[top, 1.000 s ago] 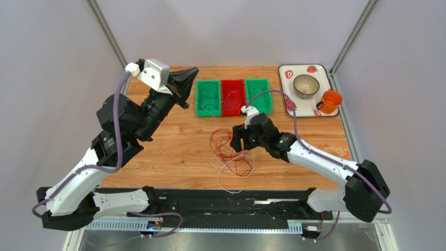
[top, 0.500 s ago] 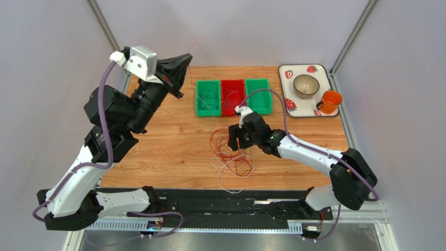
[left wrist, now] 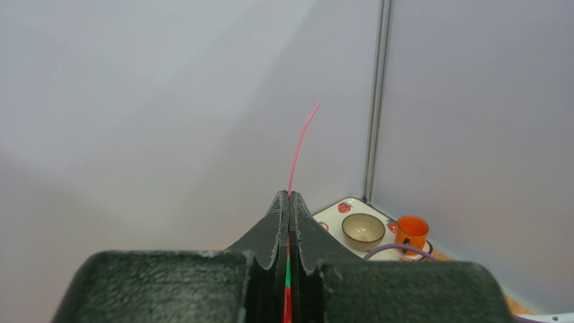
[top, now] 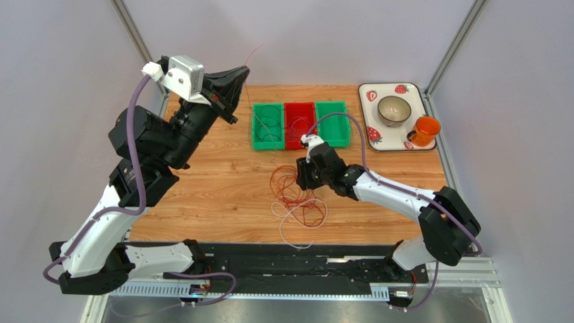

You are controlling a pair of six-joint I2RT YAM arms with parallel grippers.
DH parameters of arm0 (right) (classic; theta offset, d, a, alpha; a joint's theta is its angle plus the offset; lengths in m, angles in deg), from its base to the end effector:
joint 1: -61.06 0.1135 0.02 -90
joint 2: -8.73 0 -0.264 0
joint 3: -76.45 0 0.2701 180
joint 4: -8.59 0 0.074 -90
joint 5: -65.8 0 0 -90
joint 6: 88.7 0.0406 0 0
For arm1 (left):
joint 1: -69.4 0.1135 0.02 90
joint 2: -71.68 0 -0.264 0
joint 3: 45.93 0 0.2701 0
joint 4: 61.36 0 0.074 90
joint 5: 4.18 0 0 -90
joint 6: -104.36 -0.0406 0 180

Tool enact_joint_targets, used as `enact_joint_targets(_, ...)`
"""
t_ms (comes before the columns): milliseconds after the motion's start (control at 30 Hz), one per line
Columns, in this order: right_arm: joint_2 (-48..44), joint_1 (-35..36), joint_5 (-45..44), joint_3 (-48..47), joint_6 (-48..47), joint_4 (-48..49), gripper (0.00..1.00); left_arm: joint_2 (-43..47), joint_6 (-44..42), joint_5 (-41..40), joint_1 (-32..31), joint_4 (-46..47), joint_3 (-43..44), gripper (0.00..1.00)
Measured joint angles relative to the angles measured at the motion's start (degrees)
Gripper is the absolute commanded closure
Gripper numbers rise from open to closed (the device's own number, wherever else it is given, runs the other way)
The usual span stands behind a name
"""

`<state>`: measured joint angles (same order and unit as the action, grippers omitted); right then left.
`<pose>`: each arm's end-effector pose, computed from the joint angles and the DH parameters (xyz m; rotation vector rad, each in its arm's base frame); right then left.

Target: Untangle the cables

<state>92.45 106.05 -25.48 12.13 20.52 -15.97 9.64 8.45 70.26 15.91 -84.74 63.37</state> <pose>0.2329 0.2315 0.2067 -0.5239 2.3414 0.5191 0.1176 -0.1406 0.5908 0.3644 1.1320 -0.5758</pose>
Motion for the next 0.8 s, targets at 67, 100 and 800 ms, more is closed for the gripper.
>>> enact_joint_targets(67, 0.1, 0.0, -0.2, 0.0, 0.0, 0.0, 0.65, 0.0, 0.0, 0.0, 0.0, -0.1, 0.4, 1.00)
enact_joint_targets(100, 0.2, 0.0, -0.2, 0.0, 0.0, 0.0, 0.69, -0.1, 0.0, 0.0, 0.0, -0.2, 0.5, 1.00)
enact_joint_targets(800, 0.5, -0.3, -2.4, -4.3, -0.4, -4.3, 1.00, 8.3, 1.3, -6.0, 0.0, -1.5, -7.1, 1.00)
